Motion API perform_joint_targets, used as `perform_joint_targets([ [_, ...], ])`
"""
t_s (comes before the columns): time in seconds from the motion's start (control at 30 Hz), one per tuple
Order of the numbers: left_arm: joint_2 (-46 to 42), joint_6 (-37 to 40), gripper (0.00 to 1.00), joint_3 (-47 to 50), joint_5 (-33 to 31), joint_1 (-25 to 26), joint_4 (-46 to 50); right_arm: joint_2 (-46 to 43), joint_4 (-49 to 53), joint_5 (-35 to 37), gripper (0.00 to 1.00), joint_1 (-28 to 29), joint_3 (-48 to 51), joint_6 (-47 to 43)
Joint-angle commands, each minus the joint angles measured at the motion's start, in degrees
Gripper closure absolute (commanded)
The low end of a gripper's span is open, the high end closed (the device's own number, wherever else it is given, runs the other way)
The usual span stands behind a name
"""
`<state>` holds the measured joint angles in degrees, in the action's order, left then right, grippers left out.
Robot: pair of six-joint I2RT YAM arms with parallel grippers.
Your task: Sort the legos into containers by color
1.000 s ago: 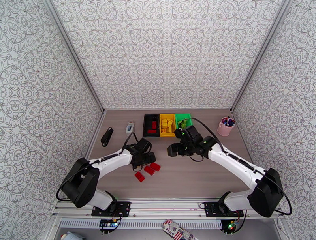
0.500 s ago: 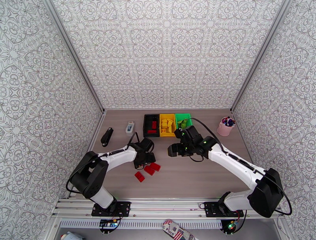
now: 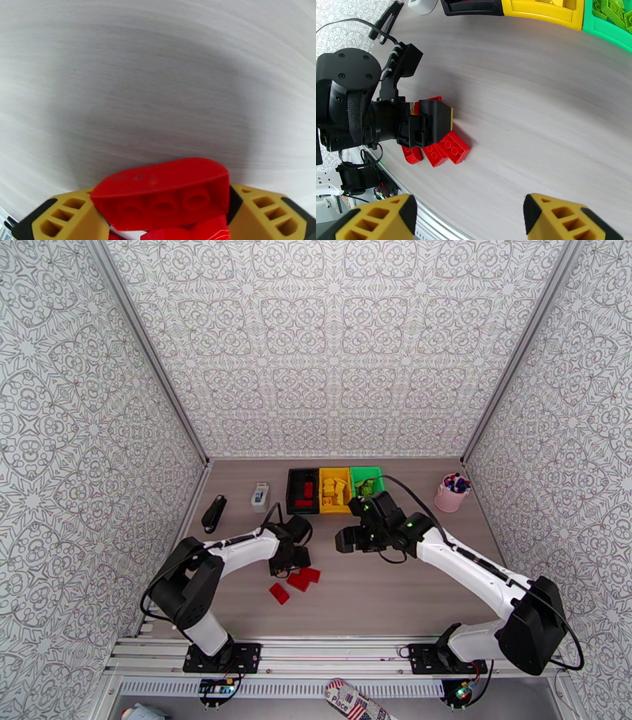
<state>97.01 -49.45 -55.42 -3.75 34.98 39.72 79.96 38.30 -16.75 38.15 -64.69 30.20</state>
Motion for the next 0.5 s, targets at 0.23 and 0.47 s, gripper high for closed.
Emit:
perform_joint_targets([
  [0.23,4.73,1.65,0.24,-3.72,-0.01,-0.79,-2.9,-1.13,-0.34,-0.04,0.25,-0.36,1.17,0.48],
  [0.47,5.82,2.34,0.33,-5.26,-0.46,-0.74,-2.12,-1.04,-0.52,-0.19,0.26,-0.36,1.38,0.57],
])
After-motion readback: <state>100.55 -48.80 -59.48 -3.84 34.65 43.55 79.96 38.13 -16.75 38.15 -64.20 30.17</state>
